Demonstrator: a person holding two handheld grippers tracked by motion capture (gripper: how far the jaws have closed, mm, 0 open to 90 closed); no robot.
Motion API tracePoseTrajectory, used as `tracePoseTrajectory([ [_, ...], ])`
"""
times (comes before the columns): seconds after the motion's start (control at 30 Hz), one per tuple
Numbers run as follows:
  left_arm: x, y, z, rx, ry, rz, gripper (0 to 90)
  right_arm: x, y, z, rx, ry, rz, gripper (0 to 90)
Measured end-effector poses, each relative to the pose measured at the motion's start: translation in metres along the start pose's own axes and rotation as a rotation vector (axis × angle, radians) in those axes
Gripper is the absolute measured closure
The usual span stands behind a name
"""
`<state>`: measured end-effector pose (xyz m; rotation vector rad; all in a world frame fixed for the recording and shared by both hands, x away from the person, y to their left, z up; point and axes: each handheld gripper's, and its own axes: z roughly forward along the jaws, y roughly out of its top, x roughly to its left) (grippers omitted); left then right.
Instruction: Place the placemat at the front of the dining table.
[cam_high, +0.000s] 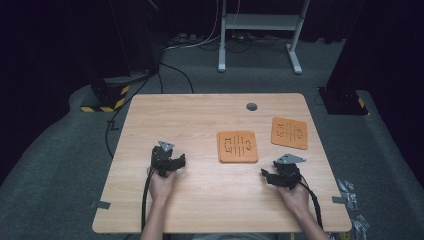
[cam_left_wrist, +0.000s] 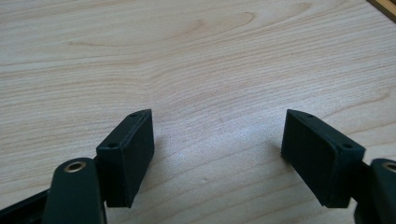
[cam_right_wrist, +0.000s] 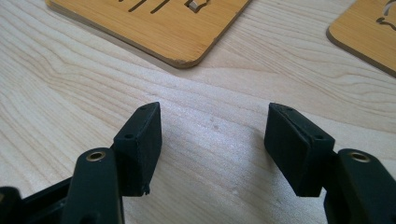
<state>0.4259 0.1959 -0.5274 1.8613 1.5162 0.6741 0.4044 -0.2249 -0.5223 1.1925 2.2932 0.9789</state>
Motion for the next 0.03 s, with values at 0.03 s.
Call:
tracePoseTrajectory([
  [0.03,0.0,0.0,0.0,0.0,0.0,0.001,25.6,0.0002,-0.0001,0.0004,-0.005,-0.004,0.0,36.8],
])
